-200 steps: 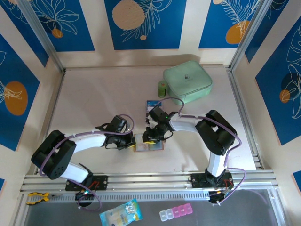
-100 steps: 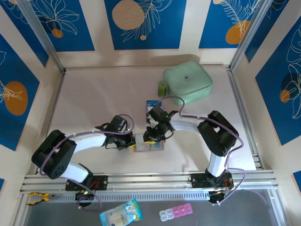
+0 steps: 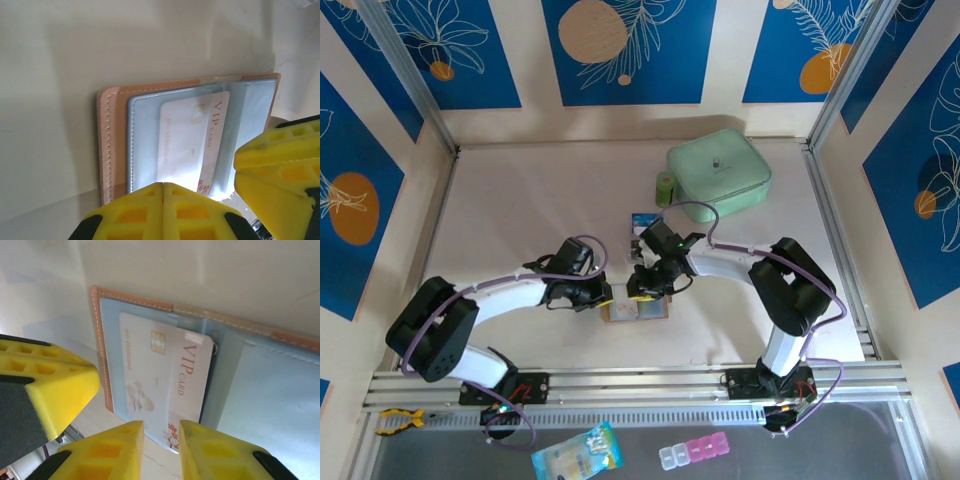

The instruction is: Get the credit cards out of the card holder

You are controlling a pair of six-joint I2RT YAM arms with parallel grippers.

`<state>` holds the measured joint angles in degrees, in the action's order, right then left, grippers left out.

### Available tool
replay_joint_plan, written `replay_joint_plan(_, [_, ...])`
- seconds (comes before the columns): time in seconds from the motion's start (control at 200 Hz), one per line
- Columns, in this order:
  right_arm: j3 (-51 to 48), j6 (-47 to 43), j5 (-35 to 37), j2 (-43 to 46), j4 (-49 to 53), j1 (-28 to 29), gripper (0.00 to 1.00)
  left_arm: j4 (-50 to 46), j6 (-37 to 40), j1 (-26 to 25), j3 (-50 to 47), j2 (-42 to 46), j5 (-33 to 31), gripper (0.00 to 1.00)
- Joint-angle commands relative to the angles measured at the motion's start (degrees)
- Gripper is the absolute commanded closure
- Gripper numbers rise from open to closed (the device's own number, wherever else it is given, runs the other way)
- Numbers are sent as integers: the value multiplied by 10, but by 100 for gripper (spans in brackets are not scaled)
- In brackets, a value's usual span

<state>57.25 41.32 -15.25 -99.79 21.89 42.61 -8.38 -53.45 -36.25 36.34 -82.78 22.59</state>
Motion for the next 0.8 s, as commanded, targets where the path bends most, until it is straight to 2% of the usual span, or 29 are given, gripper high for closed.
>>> replay_joint_plan(0.0, [-8, -8, -17, 7, 3, -5, 74, 4, 7, -7, 10, -19, 16, 97])
replay_joint_plan(0.615, [-11, -13, -26, -29, -4, -9, 74, 2, 8, -9, -4, -45, 10, 98])
replay_joint_plan(0.795, [-9, -17, -10, -31, 8, -9, 73, -5, 9, -9, -3, -46, 6, 98])
